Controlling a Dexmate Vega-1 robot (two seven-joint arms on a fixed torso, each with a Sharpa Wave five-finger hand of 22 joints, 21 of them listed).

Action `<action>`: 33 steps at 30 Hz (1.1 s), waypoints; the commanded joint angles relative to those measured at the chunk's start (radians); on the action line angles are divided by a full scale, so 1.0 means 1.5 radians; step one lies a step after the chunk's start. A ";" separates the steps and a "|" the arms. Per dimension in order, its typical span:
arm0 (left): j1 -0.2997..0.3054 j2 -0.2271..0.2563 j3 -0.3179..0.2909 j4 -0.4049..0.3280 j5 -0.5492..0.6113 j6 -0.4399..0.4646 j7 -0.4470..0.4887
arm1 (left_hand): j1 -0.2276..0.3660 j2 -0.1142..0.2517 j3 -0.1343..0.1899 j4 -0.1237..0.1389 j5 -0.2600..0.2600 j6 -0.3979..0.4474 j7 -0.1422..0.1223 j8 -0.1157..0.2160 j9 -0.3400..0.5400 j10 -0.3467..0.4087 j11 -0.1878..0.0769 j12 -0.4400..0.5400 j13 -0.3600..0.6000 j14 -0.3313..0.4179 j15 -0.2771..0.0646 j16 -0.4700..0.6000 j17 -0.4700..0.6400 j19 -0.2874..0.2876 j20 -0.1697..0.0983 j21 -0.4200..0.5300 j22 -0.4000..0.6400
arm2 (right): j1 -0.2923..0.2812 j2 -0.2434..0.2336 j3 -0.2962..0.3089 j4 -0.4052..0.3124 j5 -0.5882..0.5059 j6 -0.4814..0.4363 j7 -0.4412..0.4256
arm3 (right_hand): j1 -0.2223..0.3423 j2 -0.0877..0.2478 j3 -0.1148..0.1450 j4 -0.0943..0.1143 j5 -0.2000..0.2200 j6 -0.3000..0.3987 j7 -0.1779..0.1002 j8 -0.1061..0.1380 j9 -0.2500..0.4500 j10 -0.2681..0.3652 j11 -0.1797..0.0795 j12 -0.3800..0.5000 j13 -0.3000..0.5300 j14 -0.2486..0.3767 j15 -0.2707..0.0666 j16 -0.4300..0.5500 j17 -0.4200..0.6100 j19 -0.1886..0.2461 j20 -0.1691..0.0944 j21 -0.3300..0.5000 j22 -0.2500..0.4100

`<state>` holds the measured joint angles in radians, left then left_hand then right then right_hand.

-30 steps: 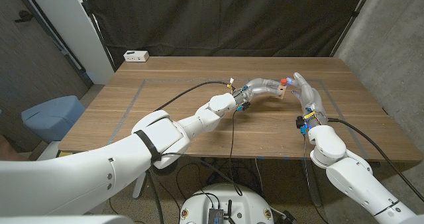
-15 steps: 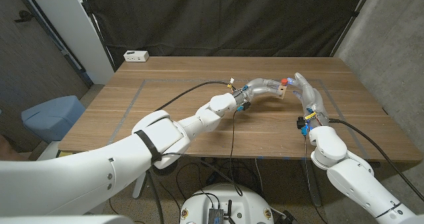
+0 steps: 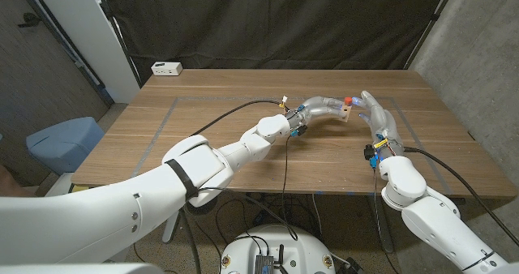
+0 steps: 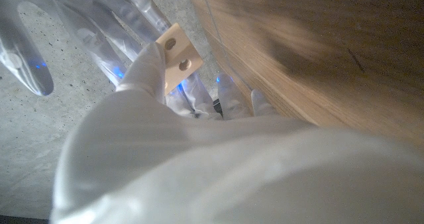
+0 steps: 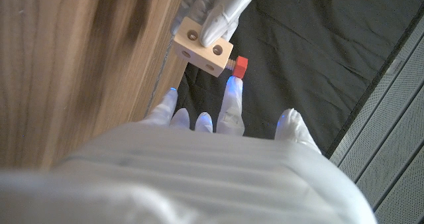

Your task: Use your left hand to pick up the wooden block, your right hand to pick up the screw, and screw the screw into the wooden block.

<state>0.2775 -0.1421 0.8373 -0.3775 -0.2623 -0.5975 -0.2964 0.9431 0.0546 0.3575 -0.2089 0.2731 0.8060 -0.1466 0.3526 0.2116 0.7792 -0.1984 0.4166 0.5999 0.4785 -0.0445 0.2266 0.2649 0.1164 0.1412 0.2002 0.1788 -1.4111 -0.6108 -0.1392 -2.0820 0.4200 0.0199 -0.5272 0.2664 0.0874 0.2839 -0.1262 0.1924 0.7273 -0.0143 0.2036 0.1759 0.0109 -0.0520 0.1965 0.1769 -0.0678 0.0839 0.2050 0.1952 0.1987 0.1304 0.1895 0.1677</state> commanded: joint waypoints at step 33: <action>-0.010 -0.007 0.010 0.004 0.000 0.028 0.009 | -0.035 0.043 0.035 0.036 0.005 0.052 0.009 0.019 0.003 0.007 0.001 0.013 0.002 0.007 -0.046 -0.001 0.001 0.002 -0.004 0.004 0.003 | -0.011 -0.024 0.005 -0.004 0.013 0.004 0.046 | -0.004 0.010 0.005 -0.002 -0.001 0.035 0.000 0.001 0.002 0.030 -0.016 0.004 0.002 0.007 -0.004 0.005 0.002 0.008 0.002 0.001 0.002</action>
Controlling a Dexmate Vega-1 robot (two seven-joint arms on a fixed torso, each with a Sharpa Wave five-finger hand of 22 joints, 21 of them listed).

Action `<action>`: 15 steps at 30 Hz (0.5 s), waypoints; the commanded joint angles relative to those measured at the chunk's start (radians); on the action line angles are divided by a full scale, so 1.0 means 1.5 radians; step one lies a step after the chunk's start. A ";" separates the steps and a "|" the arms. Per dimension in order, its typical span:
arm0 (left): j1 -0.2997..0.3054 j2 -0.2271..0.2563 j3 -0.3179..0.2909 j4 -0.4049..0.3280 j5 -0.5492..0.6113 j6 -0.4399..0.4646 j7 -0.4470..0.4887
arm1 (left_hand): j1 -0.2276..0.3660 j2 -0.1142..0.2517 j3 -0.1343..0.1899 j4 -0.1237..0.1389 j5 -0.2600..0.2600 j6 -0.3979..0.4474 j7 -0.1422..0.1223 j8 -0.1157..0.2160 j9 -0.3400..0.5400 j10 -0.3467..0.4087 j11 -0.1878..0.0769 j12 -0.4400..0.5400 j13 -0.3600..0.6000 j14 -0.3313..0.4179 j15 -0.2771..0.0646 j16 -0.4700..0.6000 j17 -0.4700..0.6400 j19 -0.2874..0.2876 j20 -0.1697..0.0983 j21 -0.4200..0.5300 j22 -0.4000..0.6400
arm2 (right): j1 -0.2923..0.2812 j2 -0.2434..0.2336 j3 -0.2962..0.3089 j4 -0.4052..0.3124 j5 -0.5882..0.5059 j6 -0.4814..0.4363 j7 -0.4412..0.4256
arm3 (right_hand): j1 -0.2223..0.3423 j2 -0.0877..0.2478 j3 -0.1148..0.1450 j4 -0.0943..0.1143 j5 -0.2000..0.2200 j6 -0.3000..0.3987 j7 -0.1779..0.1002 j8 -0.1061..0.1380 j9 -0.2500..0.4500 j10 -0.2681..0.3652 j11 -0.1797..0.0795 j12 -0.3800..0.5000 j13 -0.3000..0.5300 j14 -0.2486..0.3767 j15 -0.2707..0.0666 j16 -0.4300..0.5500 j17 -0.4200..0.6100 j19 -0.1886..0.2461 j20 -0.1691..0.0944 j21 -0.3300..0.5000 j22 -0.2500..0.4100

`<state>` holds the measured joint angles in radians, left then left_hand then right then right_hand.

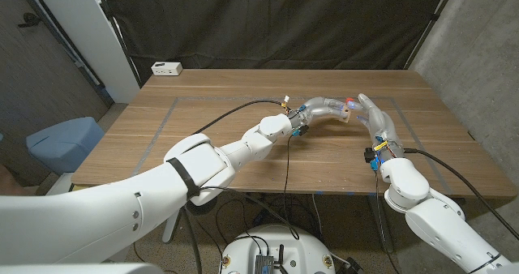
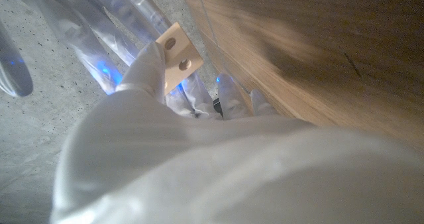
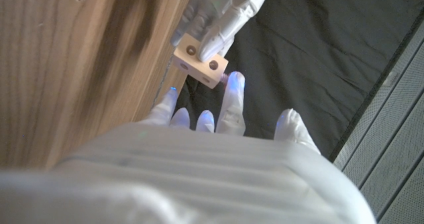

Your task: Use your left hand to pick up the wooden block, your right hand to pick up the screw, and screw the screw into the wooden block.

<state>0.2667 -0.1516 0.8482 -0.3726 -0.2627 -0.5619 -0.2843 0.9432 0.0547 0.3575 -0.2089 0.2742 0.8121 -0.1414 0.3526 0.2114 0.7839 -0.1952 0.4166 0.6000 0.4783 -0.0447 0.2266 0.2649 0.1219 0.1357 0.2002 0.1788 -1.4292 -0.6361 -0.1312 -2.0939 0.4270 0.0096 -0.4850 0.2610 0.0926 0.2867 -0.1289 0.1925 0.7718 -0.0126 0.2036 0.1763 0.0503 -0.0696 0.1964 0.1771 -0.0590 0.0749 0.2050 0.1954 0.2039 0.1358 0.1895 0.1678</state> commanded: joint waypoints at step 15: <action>-0.001 0.003 0.002 -0.001 0.000 -0.010 -0.001 | -0.034 0.043 0.035 0.036 0.004 0.049 0.005 0.019 0.003 0.005 -0.002 0.014 0.003 0.007 -0.047 -0.001 0.001 -0.002 -0.001 0.003 0.003 | -0.022 0.007 0.021 -0.013 -0.009 0.007 -0.026 | 0.001 0.008 0.006 -0.003 0.000 0.015 0.000 0.000 0.002 0.018 0.010 0.006 0.002 0.013 0.004 0.008 0.001 0.012 -0.002 0.003 0.002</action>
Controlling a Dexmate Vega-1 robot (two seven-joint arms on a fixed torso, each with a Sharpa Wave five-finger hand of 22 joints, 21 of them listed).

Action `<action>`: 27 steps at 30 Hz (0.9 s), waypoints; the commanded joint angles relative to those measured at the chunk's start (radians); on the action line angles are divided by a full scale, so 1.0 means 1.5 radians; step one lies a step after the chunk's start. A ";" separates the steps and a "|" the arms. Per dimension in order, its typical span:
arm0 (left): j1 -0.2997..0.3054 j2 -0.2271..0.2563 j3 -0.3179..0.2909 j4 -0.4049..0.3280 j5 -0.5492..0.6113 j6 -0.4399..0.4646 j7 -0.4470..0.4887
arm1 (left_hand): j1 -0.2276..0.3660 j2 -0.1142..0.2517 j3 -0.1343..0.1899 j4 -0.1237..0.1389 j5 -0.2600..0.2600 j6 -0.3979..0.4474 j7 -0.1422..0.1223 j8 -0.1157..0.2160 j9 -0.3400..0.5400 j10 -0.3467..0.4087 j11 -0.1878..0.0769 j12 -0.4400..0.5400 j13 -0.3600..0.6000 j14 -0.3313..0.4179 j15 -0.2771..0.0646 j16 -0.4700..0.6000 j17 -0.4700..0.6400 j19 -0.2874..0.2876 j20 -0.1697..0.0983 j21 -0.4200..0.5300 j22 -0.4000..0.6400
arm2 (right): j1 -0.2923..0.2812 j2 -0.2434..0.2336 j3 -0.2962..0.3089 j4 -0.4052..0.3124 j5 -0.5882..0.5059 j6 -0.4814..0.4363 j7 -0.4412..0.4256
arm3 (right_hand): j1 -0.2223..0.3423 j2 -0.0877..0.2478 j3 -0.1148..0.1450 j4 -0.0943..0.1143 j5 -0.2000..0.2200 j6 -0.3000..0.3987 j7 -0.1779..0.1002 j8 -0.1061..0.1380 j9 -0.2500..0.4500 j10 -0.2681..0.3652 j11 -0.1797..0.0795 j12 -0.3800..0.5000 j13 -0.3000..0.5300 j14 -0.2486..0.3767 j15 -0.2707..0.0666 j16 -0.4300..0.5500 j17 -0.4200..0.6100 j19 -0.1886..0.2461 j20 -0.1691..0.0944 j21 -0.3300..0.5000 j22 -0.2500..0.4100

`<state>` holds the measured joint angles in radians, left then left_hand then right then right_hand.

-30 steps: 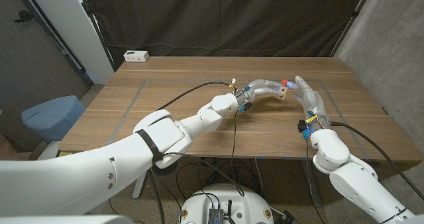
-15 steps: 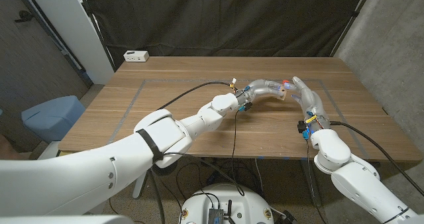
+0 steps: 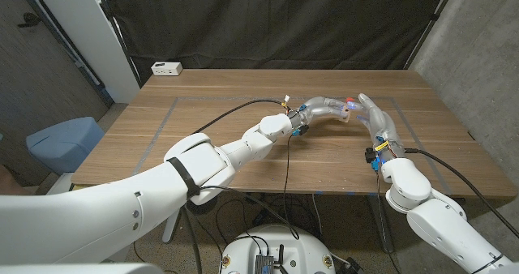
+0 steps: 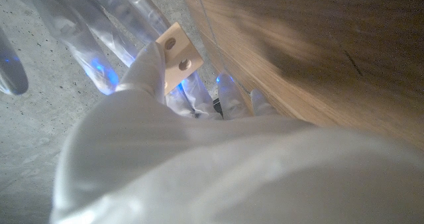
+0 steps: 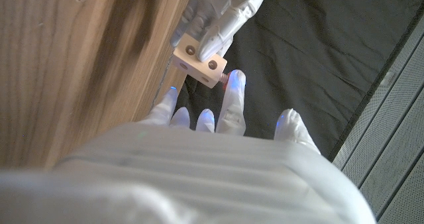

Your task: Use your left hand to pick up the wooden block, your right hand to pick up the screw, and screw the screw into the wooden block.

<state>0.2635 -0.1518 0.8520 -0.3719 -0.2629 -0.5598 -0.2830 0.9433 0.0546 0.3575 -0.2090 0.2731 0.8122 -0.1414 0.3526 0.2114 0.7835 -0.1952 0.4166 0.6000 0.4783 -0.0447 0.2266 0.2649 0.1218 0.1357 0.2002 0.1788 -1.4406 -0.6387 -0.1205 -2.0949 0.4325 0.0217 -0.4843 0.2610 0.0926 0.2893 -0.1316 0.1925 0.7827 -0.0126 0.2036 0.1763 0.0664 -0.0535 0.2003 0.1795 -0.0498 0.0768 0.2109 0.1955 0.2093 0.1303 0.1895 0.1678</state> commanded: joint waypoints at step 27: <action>0.011 0.011 -0.003 -0.010 0.009 -0.049 -0.012 | -0.034 0.043 0.035 0.036 0.004 0.047 0.006 0.018 0.003 0.005 -0.003 0.013 0.003 0.006 -0.046 -0.001 0.001 -0.003 0.000 0.003 0.003 | -0.015 0.011 0.030 -0.007 -0.011 -0.006 -0.011 | -0.001 0.004 0.005 -0.004 -0.001 -0.088 -0.014 -0.026 0.001 -0.022 0.003 -0.012 0.001 -0.005 0.011 -0.004 0.002 0.000 0.007 -0.002 0.002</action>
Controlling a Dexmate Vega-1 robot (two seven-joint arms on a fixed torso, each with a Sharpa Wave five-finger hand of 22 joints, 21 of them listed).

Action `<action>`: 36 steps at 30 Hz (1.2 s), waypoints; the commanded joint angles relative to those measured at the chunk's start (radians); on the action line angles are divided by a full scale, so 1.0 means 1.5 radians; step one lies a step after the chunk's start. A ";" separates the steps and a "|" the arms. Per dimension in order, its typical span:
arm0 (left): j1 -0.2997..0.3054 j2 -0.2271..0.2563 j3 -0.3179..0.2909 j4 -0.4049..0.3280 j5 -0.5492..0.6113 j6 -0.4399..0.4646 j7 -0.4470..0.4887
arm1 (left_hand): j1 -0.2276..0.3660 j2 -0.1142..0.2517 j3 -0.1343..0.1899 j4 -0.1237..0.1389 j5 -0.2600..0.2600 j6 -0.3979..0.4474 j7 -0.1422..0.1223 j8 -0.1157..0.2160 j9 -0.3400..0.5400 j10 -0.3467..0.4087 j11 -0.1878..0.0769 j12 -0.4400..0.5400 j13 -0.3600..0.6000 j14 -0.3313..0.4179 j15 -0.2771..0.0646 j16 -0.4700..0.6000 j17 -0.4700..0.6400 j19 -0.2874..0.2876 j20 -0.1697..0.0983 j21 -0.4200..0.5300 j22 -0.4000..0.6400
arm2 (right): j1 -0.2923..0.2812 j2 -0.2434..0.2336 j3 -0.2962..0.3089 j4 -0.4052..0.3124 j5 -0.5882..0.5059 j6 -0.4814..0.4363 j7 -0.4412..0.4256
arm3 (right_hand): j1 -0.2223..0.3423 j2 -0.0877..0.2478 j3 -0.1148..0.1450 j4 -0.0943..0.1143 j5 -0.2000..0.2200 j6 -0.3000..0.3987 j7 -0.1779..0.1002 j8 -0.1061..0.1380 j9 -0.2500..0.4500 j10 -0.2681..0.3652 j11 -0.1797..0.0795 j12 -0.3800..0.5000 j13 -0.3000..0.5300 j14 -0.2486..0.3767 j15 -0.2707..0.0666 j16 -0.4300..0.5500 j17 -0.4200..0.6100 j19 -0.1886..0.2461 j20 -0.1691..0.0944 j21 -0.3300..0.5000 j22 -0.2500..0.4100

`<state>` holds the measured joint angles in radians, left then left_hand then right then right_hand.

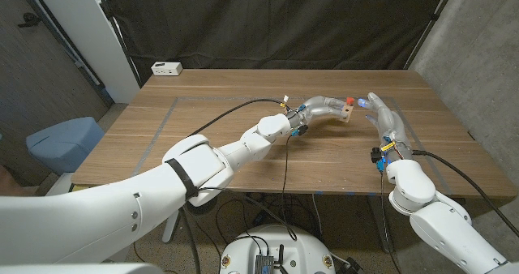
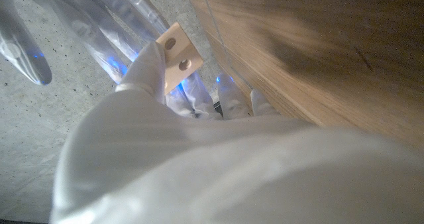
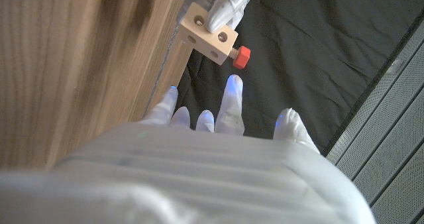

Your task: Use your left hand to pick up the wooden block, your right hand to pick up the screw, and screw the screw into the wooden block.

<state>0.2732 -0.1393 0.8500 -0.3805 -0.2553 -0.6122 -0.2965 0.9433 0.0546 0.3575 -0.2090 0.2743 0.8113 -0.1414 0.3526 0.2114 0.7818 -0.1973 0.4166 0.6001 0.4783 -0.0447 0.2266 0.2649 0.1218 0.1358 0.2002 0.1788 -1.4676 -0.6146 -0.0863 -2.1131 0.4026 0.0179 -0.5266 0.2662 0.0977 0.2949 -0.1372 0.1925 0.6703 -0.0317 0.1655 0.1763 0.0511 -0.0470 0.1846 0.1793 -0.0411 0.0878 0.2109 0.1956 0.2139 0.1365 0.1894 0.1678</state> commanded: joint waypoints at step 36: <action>0.027 0.012 -0.003 -0.038 0.018 -0.041 0.004 | -0.036 0.043 0.035 0.037 0.003 0.048 0.005 0.018 0.003 0.006 0.000 0.013 0.002 0.006 -0.046 -0.002 0.001 -0.002 0.000 0.003 0.003 | -0.002 -0.035 0.020 0.015 0.038 0.016 0.072 | -0.033 -0.001 -0.007 0.012 -0.005 -0.085 -0.015 0.007 0.001 -0.067 0.008 -0.004 0.001 -0.050 0.017 -0.010 0.006 -0.036 0.010 -0.006 0.002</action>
<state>0.3032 -0.1269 0.8458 -0.4180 -0.2358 -0.6646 -0.2971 0.9433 0.0546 0.3575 -0.2090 0.2703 0.8113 -0.1414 0.3526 0.2114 0.7841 -0.1954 0.4166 0.6001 0.4783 -0.0447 0.2266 0.2649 0.1217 0.1359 0.2002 0.1788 -1.4547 -0.6585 -0.0656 -2.0866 0.4583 0.0277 -0.4250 0.2291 0.0976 0.2818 -0.1241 0.1886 0.5390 -0.0484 0.1698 0.1764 -0.0416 -0.0322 0.1732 0.1791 -0.1042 0.1123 0.1990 0.2026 0.1623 0.1482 0.1844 0.1678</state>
